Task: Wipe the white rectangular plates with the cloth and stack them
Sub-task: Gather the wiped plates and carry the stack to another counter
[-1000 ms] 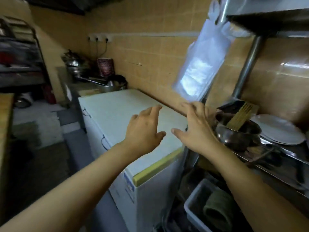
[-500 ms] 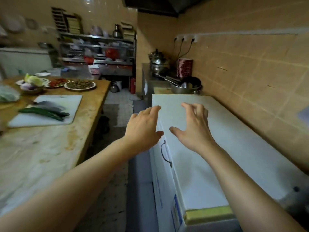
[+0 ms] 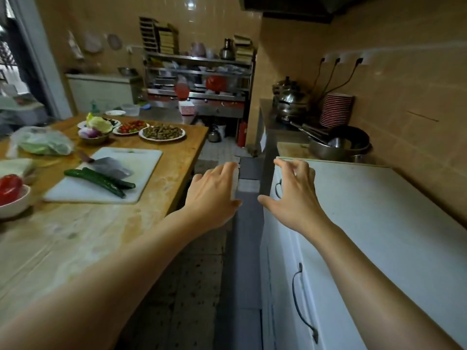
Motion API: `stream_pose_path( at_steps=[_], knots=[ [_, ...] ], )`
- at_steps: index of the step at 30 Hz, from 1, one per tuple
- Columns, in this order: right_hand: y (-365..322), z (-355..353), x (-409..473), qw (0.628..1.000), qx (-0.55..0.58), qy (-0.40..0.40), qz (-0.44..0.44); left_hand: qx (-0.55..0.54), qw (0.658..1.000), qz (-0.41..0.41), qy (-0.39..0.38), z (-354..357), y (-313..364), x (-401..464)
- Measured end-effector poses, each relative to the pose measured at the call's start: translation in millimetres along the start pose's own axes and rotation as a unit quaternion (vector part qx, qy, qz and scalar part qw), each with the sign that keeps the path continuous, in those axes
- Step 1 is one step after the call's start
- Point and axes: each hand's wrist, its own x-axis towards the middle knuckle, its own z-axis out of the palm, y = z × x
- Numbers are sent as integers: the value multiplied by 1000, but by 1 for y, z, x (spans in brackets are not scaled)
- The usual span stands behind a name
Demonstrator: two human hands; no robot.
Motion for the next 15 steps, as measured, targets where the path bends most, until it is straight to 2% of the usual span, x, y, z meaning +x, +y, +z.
stream_pose_path(
  at_steps=[7,15],
  knots=[
    [0,62,128,1000,0,-10,6,-10,1000,12,4,22,-78,133],
    [28,123,251,999,6,-28,24,-6,1000,21,-4,58,-128,263]
  ],
)
